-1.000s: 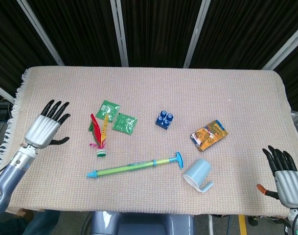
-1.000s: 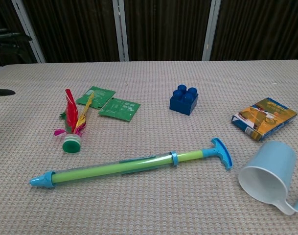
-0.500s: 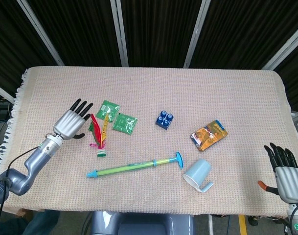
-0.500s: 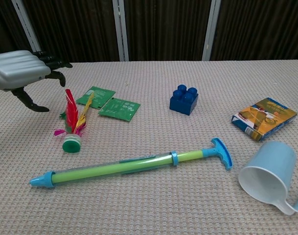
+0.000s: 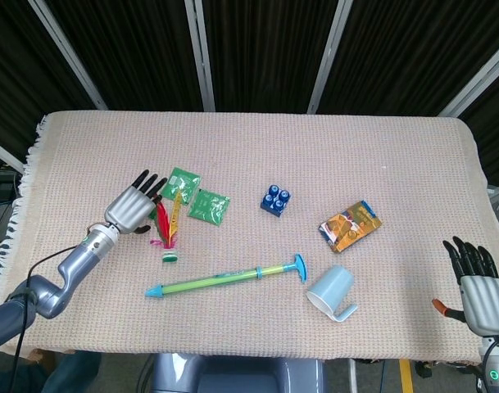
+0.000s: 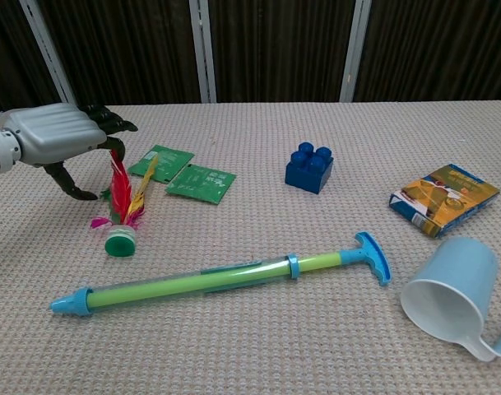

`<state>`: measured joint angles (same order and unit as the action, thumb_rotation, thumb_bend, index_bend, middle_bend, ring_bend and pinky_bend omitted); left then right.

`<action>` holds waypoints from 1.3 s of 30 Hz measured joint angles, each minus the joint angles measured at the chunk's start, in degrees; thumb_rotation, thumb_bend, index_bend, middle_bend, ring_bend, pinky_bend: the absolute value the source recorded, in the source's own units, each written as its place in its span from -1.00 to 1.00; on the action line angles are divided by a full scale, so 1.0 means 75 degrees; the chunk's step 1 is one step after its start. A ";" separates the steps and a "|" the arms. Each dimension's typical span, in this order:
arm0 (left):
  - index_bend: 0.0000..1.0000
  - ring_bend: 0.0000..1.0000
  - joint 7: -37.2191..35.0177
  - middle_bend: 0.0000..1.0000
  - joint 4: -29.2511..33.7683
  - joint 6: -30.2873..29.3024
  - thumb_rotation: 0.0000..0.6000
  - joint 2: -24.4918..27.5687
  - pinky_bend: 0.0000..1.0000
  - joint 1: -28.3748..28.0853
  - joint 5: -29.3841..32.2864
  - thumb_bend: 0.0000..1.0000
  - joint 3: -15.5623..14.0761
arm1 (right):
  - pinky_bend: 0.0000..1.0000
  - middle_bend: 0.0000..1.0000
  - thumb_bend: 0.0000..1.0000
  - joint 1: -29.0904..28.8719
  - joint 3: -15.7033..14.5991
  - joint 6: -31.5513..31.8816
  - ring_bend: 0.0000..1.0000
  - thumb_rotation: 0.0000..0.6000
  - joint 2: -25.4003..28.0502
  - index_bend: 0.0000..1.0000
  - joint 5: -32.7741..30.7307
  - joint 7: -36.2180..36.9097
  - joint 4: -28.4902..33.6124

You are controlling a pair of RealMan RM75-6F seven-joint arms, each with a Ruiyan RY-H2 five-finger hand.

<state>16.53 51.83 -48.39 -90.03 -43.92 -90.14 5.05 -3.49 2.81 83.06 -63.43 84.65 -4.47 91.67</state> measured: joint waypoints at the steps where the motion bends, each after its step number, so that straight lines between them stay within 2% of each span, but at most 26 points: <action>1: -0.43 -1.00 -0.0026 -1.00 -0.0059 0.0029 0.46 -0.0032 -1.00 -0.0022 0.0031 -0.63 0.0001 | -1.00 -1.00 -0.84 0.0000 -0.0003 0.0006 -1.00 1.00 -0.0005 -1.00 0.0012 -0.0014 -0.0001; 14: -0.42 -1.00 -0.0569 -1.00 -0.0938 0.0373 0.47 -0.0583 -1.00 -0.0295 0.0201 -0.62 -0.0164 | -1.00 -1.00 -0.84 -0.0002 -0.0016 0.0038 -1.00 1.00 -0.0094 -1.00 0.0033 -0.0270 0.0010; 17: -0.28 -1.00 -0.0738 -1.00 -0.1129 0.0454 0.49 -0.0711 -1.00 -0.0362 0.0220 -0.60 -0.0203 | -1.00 -1.00 -0.84 -0.0026 -0.0025 -0.0029 -1.00 1.00 -0.0129 -1.00 0.0012 -0.0338 0.0004; 18: -0.17 -1.00 -0.0786 -1.00 -0.1177 0.0465 0.52 -0.0740 -1.00 -0.0380 0.0222 -0.55 -0.0213 | -1.00 -1.00 -0.84 -0.0035 -0.0024 -0.0049 -1.00 1.00 -0.0140 -1.00 -0.0001 -0.0354 0.0000; 22: 0.30 -1.00 -0.1094 -1.00 -0.1272 0.0392 0.70 -0.0796 -1.00 -0.0422 0.0167 -0.16 -0.0280 | -1.00 -1.00 -0.84 -0.0067 0.0006 -0.0101 -1.00 1.00 -0.0171 -1.00 -0.0074 -0.0405 -0.0018; 25: 0.54 -1.00 -0.1403 -1.00 -0.1330 0.0270 0.86 -0.0795 -1.00 -0.0426 0.0089 0.13 -0.0356 | -1.00 -1.00 -0.84 -0.0089 0.0020 -0.0149 -1.00 1.00 -0.0197 -1.00 -0.0121 -0.0429 -0.0043; 28: 0.63 -1.00 -0.1753 -1.00 -0.1367 0.0018 0.89 -0.0770 -1.00 -0.0404 -0.0022 0.24 -0.0437 | -1.00 -1.00 -0.84 -0.0114 0.0016 -0.0204 -1.00 1.00 -0.0222 -1.00 -0.0137 -0.0453 -0.0065; 34: 0.65 -1.00 -0.2302 -1.00 -0.1320 -0.0762 0.90 -0.0572 -1.00 -0.0276 -0.0366 0.25 -0.0668 | -1.00 -1.00 -0.84 -0.0136 -0.0002 -0.0231 -1.00 1.00 -0.0236 -1.00 -0.0121 -0.0497 -0.0047; 39: 0.65 -1.00 -0.2572 -1.00 -0.0803 -0.1536 0.90 -0.0074 -1.00 -0.0066 -0.0638 0.23 -0.0852 | -1.00 -1.00 -0.84 -0.0101 -0.0038 -0.0128 -1.00 1.00 -0.0224 -1.00 -0.0014 -0.0481 -0.0001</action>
<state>-2.76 45.81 -59.91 -90.59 -44.41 -94.93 -1.34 -4.25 2.53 82.10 -65.10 84.55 -8.08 91.66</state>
